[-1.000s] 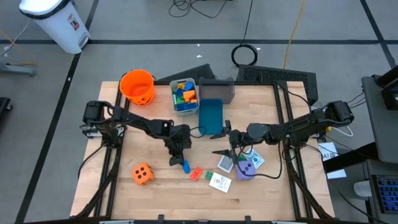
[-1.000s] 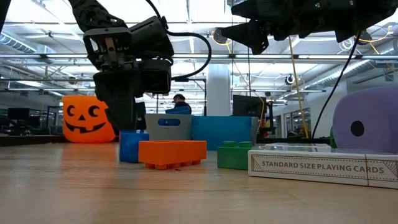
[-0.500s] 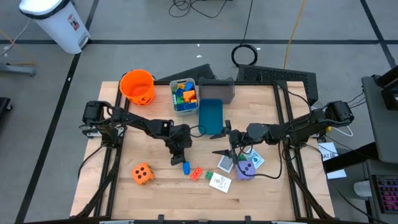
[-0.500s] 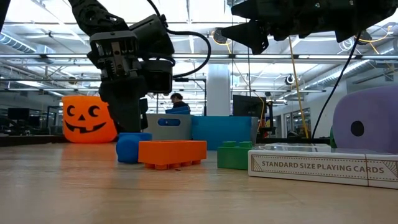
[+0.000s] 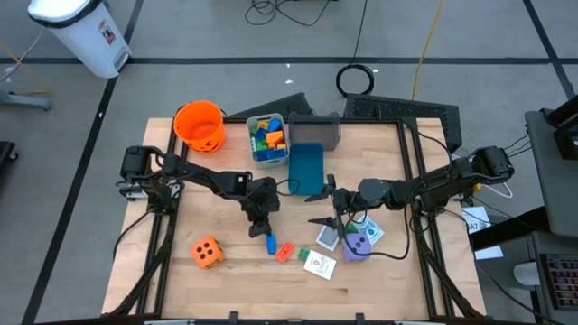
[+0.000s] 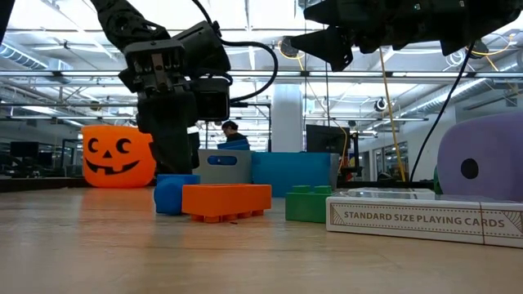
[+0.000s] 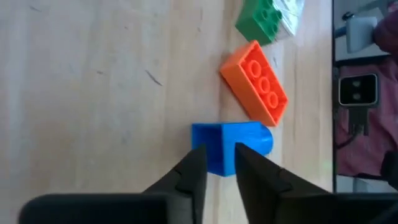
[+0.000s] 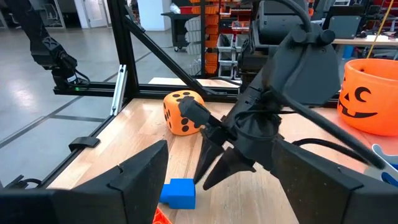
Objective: Pick & Place Toys
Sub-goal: Put the blue 1 stud gamepiece into the white bin
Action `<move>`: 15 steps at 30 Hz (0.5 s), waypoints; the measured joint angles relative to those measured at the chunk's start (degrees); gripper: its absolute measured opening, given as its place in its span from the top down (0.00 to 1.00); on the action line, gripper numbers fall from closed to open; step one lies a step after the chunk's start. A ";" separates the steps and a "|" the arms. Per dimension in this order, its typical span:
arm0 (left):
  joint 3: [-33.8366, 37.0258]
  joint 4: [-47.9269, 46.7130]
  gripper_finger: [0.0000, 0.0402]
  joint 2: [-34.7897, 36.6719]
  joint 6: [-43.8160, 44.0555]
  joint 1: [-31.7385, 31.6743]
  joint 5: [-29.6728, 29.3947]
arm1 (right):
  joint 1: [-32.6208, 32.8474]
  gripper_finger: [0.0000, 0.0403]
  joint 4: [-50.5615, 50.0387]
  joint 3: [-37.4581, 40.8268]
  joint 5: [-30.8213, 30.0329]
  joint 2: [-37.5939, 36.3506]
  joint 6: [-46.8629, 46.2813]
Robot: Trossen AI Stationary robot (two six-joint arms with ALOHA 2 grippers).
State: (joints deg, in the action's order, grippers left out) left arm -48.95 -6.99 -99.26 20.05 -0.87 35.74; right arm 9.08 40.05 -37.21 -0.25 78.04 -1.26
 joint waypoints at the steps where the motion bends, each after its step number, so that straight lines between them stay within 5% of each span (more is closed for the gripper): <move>1: 0.00 0.04 0.75 0.00 -0.37 0.07 0.10 | 0.00 0.30 0.00 0.00 0.02 -0.02 -0.02; 15: 0.02 1.25 0.37 -0.04 -2.51 -1.58 5.82 | 0.00 0.30 0.00 0.00 0.00 0.00 0.00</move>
State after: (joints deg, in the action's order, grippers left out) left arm -48.93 -5.74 -99.31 17.55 -2.45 41.56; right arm 9.08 40.05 -37.21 -0.25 78.04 -1.26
